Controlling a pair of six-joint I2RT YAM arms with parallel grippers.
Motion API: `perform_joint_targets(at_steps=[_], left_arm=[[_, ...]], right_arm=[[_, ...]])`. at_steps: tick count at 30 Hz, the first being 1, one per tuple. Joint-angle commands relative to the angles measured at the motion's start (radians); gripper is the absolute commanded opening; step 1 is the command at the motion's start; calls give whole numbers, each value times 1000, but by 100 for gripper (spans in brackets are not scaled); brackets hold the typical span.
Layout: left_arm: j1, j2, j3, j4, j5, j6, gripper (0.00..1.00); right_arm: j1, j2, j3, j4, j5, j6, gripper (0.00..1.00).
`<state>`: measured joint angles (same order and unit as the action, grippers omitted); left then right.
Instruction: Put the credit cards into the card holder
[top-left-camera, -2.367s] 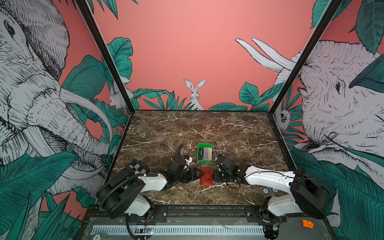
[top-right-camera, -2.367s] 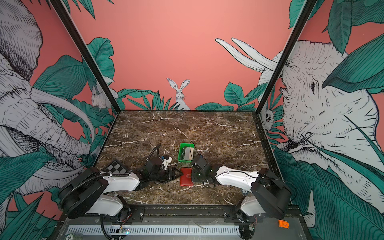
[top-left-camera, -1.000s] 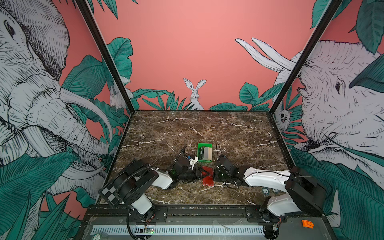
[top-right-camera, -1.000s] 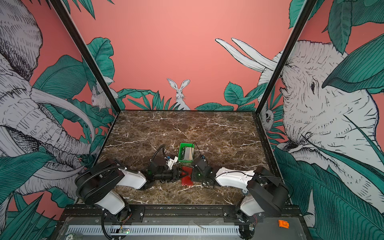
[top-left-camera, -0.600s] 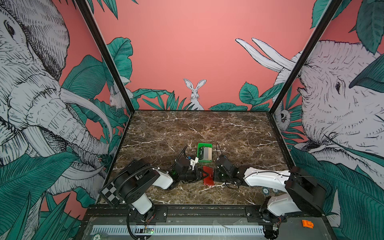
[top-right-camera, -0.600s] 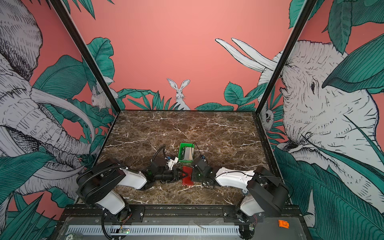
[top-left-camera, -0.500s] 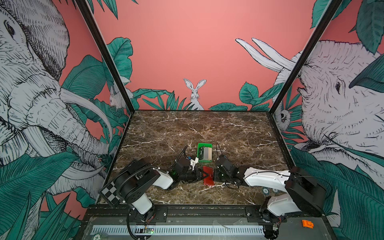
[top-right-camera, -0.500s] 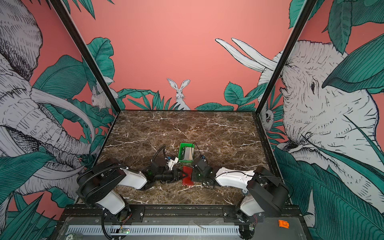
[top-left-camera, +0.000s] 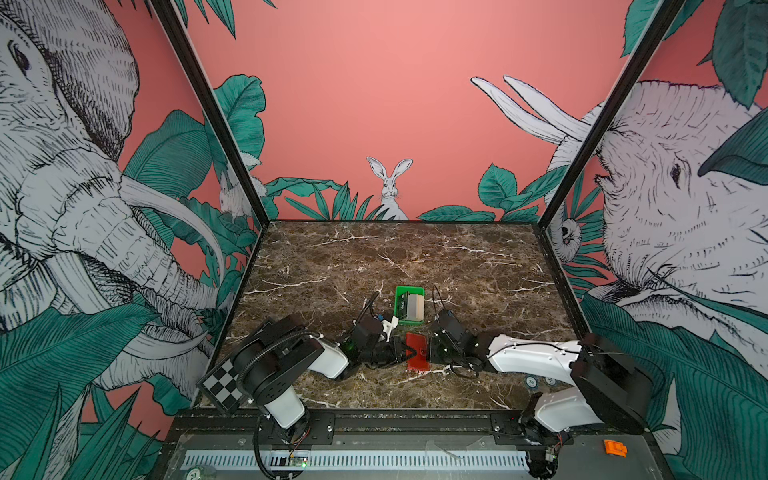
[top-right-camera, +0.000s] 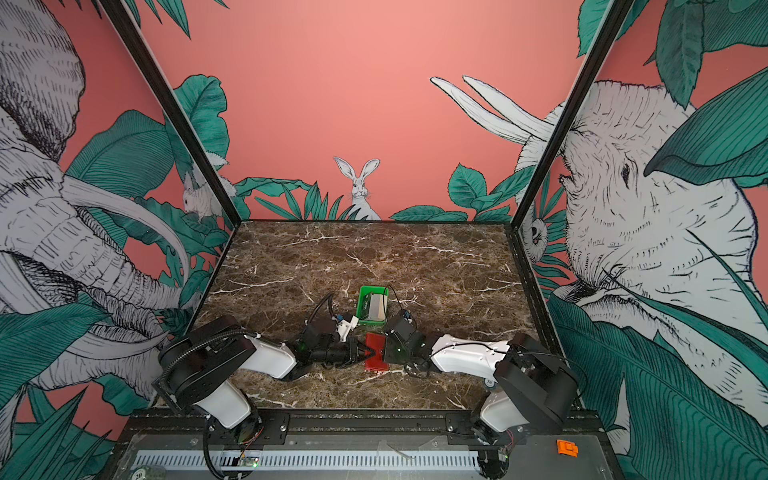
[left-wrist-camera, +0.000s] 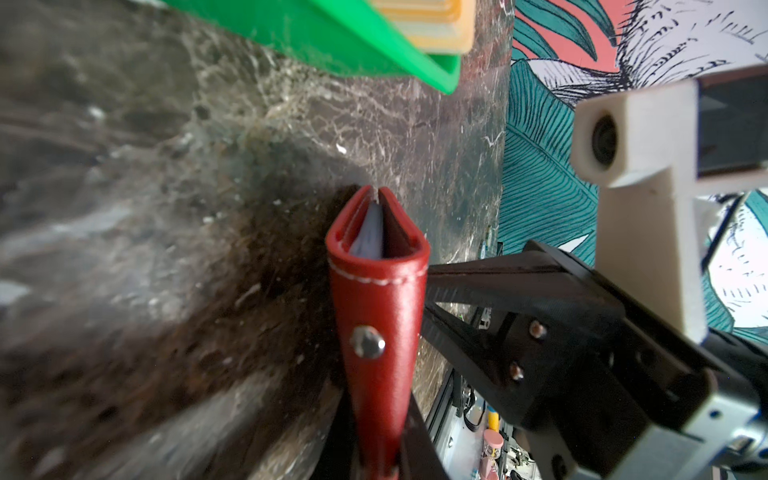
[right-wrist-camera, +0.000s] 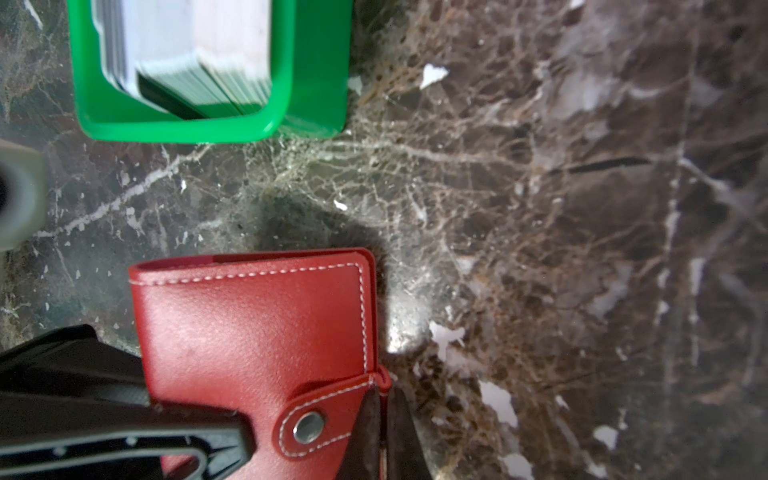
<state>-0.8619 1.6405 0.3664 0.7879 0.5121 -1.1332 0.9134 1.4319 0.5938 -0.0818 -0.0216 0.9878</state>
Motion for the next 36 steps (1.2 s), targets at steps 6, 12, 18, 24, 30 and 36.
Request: perform_joint_targets(at_steps=[6, 12, 18, 24, 30, 36], left_arm=[[-23, -67, 31, -92, -36, 24, 2], [-29, -166, 58, -249, -79, 78, 1], [-34, -230, 66, -338, -106, 101, 0], [-40, -250, 67, -356, -115, 103, 0], [-46, -254, 74, -367, -118, 105, 0], [-50, -256, 75, -371, -124, 109, 0]], right_arm=[[1, -60, 11, -162, 57, -34, 13], [21, -134, 66, -246, 93, -88, 21], [51, -165, 128, -274, 92, -147, 27], [71, -141, 169, -246, 42, -164, 30], [81, -73, 219, -260, 31, -166, 31], [91, -4, 253, -271, 8, -170, 31]])
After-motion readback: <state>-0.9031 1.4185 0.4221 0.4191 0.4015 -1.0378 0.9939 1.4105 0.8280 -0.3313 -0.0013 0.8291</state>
